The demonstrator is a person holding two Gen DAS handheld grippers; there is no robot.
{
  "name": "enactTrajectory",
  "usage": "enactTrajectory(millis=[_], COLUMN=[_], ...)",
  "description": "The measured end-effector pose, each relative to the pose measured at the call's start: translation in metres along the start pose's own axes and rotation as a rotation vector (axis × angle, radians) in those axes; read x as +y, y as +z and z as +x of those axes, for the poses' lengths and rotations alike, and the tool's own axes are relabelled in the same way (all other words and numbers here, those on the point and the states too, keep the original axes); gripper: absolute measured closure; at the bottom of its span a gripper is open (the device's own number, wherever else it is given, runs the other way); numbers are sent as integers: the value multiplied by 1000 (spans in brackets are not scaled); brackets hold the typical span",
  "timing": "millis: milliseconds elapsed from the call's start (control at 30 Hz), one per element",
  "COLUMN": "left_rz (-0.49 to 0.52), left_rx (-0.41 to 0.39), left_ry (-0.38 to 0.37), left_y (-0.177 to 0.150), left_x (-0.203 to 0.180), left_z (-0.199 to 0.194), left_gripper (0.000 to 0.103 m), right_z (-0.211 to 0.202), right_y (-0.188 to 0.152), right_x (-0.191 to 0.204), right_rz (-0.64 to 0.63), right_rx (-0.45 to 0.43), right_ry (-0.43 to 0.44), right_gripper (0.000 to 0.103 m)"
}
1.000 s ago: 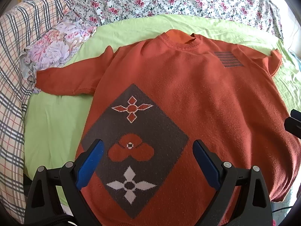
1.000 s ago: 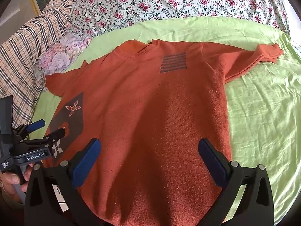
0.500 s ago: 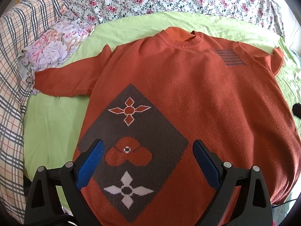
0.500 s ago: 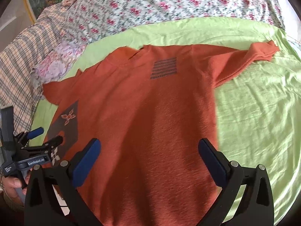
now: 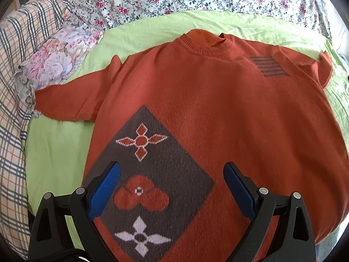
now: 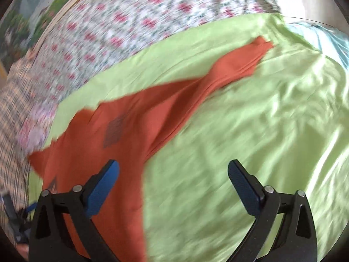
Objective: Fold small clothes
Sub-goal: 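Grasp the sweater sleeve cuff with the right gripper and lift it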
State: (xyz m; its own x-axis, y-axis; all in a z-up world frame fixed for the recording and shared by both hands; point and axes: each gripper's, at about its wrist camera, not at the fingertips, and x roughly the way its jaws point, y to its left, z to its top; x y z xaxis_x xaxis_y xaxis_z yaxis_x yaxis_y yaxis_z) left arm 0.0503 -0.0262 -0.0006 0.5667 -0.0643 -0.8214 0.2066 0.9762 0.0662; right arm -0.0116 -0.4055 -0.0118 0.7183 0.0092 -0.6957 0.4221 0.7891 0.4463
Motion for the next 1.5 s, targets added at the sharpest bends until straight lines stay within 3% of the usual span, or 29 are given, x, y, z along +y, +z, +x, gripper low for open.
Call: enactTrajectory(millis=[233,400,467,633,700,733,767,900,1067,1300,1500], left_rz=[2,29,38,48,50,51,51,47,26,-45,-131], left_rx=[48,125,158,163,162,158,155,149,135,93,69], left_ry=[14,25,24,23,18,17,14,-5,-35,-62,-81], left_y=[17,24,25,32,36,38,40,43,40,36,29], left_x=[-2,-11,-15,-26,-29,-31,-31,-34,-31,-5,31], left_z=[19,42,52,69,72,74,74,74,64,41,31], left_gripper=[7,7,7,7,7,7,7,7,7,7,7], right_z=[14,46,63,105,116,119,120,107,90,76,99], right_y=[75,129,146,176,183,185,187,192,184,135,76], right_x=[-69,-125,-146,-189,-196,-196,-194,-166,-97,47,177], right_rz=[138,258,297,406,422,419,407,285,144,-41,-155], right_rx=[-77,-101,-105,-109,-108,-106,-106,-145,-122,20,191], right_ry=[-83,-115,-123,-101,-91,-87,-77,-78,48,284,504], right_gripper=[31,39,48,53,69,86,91,94,95,95,95])
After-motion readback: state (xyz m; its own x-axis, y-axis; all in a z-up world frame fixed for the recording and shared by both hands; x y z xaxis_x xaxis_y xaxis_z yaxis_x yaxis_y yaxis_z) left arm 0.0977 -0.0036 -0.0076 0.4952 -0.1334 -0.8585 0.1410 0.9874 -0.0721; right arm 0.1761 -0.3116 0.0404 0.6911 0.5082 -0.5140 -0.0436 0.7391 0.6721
